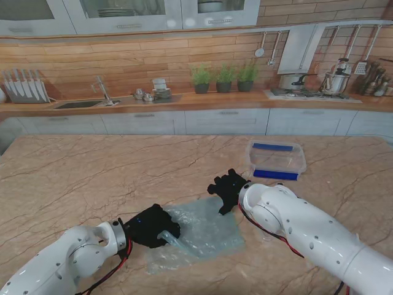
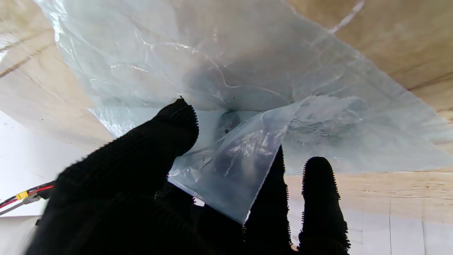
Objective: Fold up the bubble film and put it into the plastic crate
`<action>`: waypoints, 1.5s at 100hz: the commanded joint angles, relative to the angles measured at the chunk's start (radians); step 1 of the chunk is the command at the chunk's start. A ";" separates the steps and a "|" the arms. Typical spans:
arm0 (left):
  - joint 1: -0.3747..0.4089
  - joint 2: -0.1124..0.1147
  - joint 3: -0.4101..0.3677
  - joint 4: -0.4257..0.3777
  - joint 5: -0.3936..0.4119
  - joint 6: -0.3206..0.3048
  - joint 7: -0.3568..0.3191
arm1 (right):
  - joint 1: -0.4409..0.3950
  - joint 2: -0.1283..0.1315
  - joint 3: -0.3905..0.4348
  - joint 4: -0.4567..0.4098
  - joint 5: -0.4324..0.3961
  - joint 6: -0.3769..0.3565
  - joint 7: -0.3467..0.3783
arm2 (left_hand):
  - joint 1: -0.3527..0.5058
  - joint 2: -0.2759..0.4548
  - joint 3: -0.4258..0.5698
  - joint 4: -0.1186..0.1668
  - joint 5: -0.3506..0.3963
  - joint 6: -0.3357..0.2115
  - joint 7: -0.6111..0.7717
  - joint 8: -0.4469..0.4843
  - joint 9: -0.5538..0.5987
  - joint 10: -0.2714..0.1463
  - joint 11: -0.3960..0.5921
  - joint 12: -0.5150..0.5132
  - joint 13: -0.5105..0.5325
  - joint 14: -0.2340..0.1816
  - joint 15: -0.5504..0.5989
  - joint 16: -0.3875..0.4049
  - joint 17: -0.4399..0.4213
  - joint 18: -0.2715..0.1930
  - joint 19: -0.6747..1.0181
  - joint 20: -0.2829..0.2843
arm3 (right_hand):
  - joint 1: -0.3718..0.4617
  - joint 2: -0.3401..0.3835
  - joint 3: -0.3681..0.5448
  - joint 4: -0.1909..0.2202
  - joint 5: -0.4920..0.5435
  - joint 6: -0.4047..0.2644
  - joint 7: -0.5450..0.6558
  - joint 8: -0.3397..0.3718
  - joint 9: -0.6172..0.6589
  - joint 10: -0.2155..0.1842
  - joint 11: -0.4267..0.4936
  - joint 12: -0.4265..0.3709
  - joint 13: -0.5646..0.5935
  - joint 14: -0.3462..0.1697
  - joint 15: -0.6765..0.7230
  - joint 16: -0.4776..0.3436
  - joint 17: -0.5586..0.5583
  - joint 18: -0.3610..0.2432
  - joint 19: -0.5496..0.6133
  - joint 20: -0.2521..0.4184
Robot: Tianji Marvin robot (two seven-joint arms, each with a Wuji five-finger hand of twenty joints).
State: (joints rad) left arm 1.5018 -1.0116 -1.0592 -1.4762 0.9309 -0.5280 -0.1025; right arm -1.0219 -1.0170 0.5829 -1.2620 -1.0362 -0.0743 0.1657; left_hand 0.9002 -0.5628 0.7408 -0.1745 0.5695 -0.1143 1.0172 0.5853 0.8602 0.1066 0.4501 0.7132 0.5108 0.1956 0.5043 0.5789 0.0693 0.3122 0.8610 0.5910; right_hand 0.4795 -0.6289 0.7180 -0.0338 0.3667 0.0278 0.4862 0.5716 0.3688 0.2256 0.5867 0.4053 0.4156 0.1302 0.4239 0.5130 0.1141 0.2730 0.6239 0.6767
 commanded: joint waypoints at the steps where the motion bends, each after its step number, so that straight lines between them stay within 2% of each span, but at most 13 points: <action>1: 0.013 0.000 0.002 0.004 0.004 0.004 -0.013 | 0.008 -0.002 -0.016 0.004 0.012 -0.008 0.029 | -0.018 -0.049 -0.005 0.001 0.009 0.006 -0.026 -0.015 -0.022 -0.001 -0.008 -0.051 -0.018 0.007 -0.013 -0.001 -0.017 -0.008 -0.016 0.001 | 0.040 -0.059 0.065 0.002 0.230 -0.121 0.250 0.126 0.022 0.015 -0.008 -0.010 -0.028 0.003 -0.037 -0.021 -0.021 0.008 -0.042 0.032; 4: 0.013 0.001 0.002 0.003 0.005 0.004 -0.015 | 0.012 -0.002 -0.023 0.007 0.022 -0.011 0.036 | -0.019 -0.053 -0.004 0.001 0.007 0.009 -0.028 -0.016 -0.027 0.000 -0.008 -0.056 -0.020 0.008 -0.015 -0.002 -0.018 -0.007 -0.017 0.001 | 0.067 -0.071 0.081 -0.020 0.253 -0.160 0.318 0.166 0.044 0.011 -0.005 -0.007 -0.026 0.001 -0.047 -0.026 -0.022 0.009 -0.052 0.034; 9: 0.014 0.002 0.001 0.001 0.005 0.005 -0.021 | 0.015 -0.004 -0.030 0.010 0.039 -0.012 0.041 | -0.025 -0.056 0.002 0.000 0.005 0.020 -0.036 -0.015 -0.035 -0.002 0.011 -0.088 -0.021 0.006 -0.021 -0.005 -0.018 -0.008 -0.022 0.001 | 0.132 -0.101 0.085 -0.062 0.262 -0.244 0.485 0.141 0.095 0.002 0.004 0.003 -0.007 -0.002 -0.055 -0.031 -0.014 0.013 -0.070 0.043; 17: 0.013 0.003 0.002 -0.002 0.007 0.007 -0.029 | 0.009 -0.010 -0.022 0.017 0.083 -0.015 0.041 | -0.032 -0.058 -0.006 0.003 -0.001 0.033 -0.049 -0.020 -0.047 0.000 0.014 -0.123 -0.026 0.007 -0.025 -0.006 -0.021 -0.009 -0.026 0.001 | 0.196 -0.102 0.103 -0.063 0.302 -0.312 0.599 0.174 0.159 -0.006 0.024 0.012 0.018 -0.008 -0.052 -0.031 -0.009 0.019 -0.081 0.041; 31: 0.014 0.008 0.004 -0.016 0.041 0.021 -0.042 | -0.019 -0.020 0.031 0.004 0.181 -0.010 0.077 | -0.098 -0.025 -0.032 0.014 -0.027 0.071 -0.105 -0.023 -0.087 0.009 0.017 -0.193 -0.047 0.011 -0.038 -0.011 -0.029 -0.012 -0.039 -0.001 | 0.227 -0.084 0.123 -0.067 0.322 -0.339 0.630 0.191 0.241 -0.008 0.039 0.017 0.076 0.001 -0.033 -0.025 0.010 0.034 -0.093 0.035; 43: 0.016 0.011 0.003 -0.024 0.046 0.030 -0.058 | -0.046 -0.029 0.081 -0.019 0.285 0.019 0.122 | -0.246 0.056 -0.029 0.093 -0.058 0.123 -0.228 0.001 -0.145 0.024 -0.010 -0.213 -0.080 0.021 -0.058 -0.018 -0.043 -0.011 -0.062 0.002 | 0.248 -0.071 0.120 -0.066 0.319 -0.347 0.635 0.211 0.338 0.001 0.024 0.009 0.149 0.025 -0.025 -0.022 0.041 0.057 -0.111 0.029; 53: 0.021 0.012 -0.003 -0.035 0.037 0.041 -0.082 | -0.063 -0.037 0.111 -0.028 0.354 0.051 0.134 | -0.307 0.065 -0.069 0.093 -0.103 0.142 -0.307 -0.019 -0.211 0.041 -0.044 -0.226 -0.108 0.028 -0.074 -0.022 -0.057 -0.015 -0.079 0.004 | 0.267 -0.057 0.121 -0.060 0.318 -0.337 0.640 0.234 0.434 0.011 -0.022 -0.022 0.193 0.060 -0.090 -0.070 0.083 0.057 -0.146 0.012; 70: 0.038 0.011 -0.029 -0.052 0.043 0.049 -0.086 | -0.080 -0.050 0.146 -0.028 0.451 0.091 0.143 | -0.360 0.073 -0.129 0.087 -0.136 0.151 -0.408 -0.055 -0.272 0.053 -0.085 -0.248 -0.124 0.031 -0.089 -0.023 -0.070 -0.016 -0.110 0.009 | 0.279 -0.070 0.183 -0.026 0.321 -0.325 0.660 0.273 0.471 0.028 -0.079 -0.075 0.221 0.114 -0.139 -0.135 0.164 0.044 -0.130 0.009; 94: 0.074 0.005 -0.087 -0.080 0.066 0.053 -0.049 | -0.077 -0.067 0.169 -0.024 0.583 0.177 0.168 | -0.425 0.079 -0.179 0.082 -0.183 0.155 -0.515 -0.104 -0.335 0.060 -0.125 -0.270 -0.147 0.031 -0.115 -0.028 -0.082 -0.015 -0.146 0.013 | 0.270 -0.129 0.339 0.089 0.322 -0.283 0.702 0.344 0.608 0.057 0.020 -0.087 0.428 0.129 0.004 -0.089 0.261 0.052 0.000 0.010; 107: 0.091 0.003 -0.116 -0.095 0.082 0.049 -0.032 | -0.072 -0.079 0.173 -0.012 0.641 0.227 0.168 | -0.429 0.084 -0.193 0.083 -0.233 0.158 -0.573 -0.134 -0.374 0.061 -0.143 -0.279 -0.157 0.030 -0.127 -0.029 -0.086 -0.011 -0.163 0.016 | 0.273 -0.136 0.368 0.121 0.326 -0.263 0.712 0.361 0.679 0.065 0.062 -0.099 0.508 0.139 0.067 -0.067 0.278 0.051 0.116 -0.057; 122: 0.099 0.000 -0.143 -0.116 0.068 0.036 -0.037 | -0.068 -0.085 0.179 -0.005 0.679 0.268 0.176 | -0.421 0.085 -0.193 0.083 -0.227 0.162 -0.589 -0.147 -0.368 0.062 -0.147 -0.283 -0.150 0.033 -0.133 -0.031 -0.082 -0.008 -0.170 0.019 | 0.275 -0.136 0.383 0.131 0.319 -0.248 0.719 0.369 0.699 0.076 0.050 -0.106 0.526 0.153 0.057 -0.086 0.284 0.024 0.196 -0.073; 126: 0.099 -0.001 -0.148 -0.123 0.058 0.034 -0.040 | -0.068 -0.086 0.180 -0.003 0.682 0.272 0.173 | -0.413 0.086 -0.192 0.083 -0.223 0.164 -0.590 -0.148 -0.364 0.063 -0.146 -0.283 -0.148 0.034 -0.134 -0.031 -0.081 -0.012 -0.172 0.020 | 0.274 -0.134 0.387 0.127 0.316 -0.247 0.721 0.367 0.705 0.078 0.050 -0.103 0.533 0.158 0.069 -0.104 0.284 0.022 0.251 -0.141; 150: 0.090 -0.017 -0.134 -0.155 0.076 0.109 0.039 | -0.079 -0.091 0.208 -0.022 0.683 0.300 0.153 | -0.232 0.170 -0.250 0.102 -0.190 0.193 -0.594 -0.159 -0.318 0.089 -0.135 -0.281 -0.121 0.070 -0.112 -0.028 -0.030 -0.006 -0.129 0.046 | 0.276 -0.129 0.384 0.121 0.303 -0.236 0.725 0.362 0.740 0.097 0.082 -0.099 0.609 0.178 0.125 -0.091 0.337 0.029 0.350 -0.143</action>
State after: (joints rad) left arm 1.5973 -1.0161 -1.1963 -1.6081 1.0090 -0.4110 -0.0329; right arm -1.0918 -1.1060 0.7864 -1.2711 -0.3488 0.2172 0.3233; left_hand 0.6376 -0.4370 0.5413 -0.1158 0.3682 0.0664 0.4573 0.4392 0.5374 0.1858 0.3194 0.4420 0.3810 0.2482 0.3880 0.5583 0.0359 0.3090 0.7092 0.6216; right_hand 0.7248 -0.7236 1.0563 0.0515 0.6686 -0.2112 1.1586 0.9225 1.0734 0.2791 0.6379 0.3091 0.9765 0.2894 0.5208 0.4317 0.4324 0.2973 0.9054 0.5474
